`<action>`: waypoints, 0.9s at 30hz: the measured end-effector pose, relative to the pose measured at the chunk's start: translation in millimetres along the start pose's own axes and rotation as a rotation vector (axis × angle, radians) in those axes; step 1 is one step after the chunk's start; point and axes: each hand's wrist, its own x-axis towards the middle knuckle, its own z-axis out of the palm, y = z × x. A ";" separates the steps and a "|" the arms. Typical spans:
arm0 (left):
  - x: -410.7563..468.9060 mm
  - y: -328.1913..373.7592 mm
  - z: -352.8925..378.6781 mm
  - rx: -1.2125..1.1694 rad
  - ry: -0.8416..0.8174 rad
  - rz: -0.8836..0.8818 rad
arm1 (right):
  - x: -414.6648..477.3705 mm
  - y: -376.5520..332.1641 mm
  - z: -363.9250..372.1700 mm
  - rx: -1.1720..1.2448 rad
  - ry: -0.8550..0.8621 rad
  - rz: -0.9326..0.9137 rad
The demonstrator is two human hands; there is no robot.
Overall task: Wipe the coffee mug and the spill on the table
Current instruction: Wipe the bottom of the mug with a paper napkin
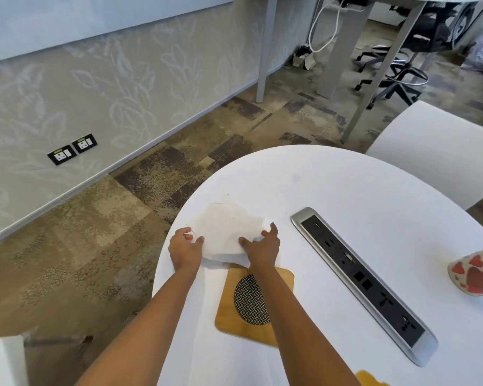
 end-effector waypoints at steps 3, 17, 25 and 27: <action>-5.5 2.6 0.4 -0.082 0.016 0.001 | -5.2 -6.9 -6.8 0.137 -0.020 -0.038; -74.5 81.0 -4.6 -0.783 -0.328 -0.188 | -32.5 -24.6 -70.3 -0.052 0.062 -0.465; -178.6 113.5 36.4 -0.395 -0.636 0.368 | -49.3 -40.9 -120.8 0.769 -0.317 -0.190; -201.1 116.4 52.0 -0.361 -0.748 0.374 | -51.8 -41.6 -141.7 0.904 -0.343 -0.107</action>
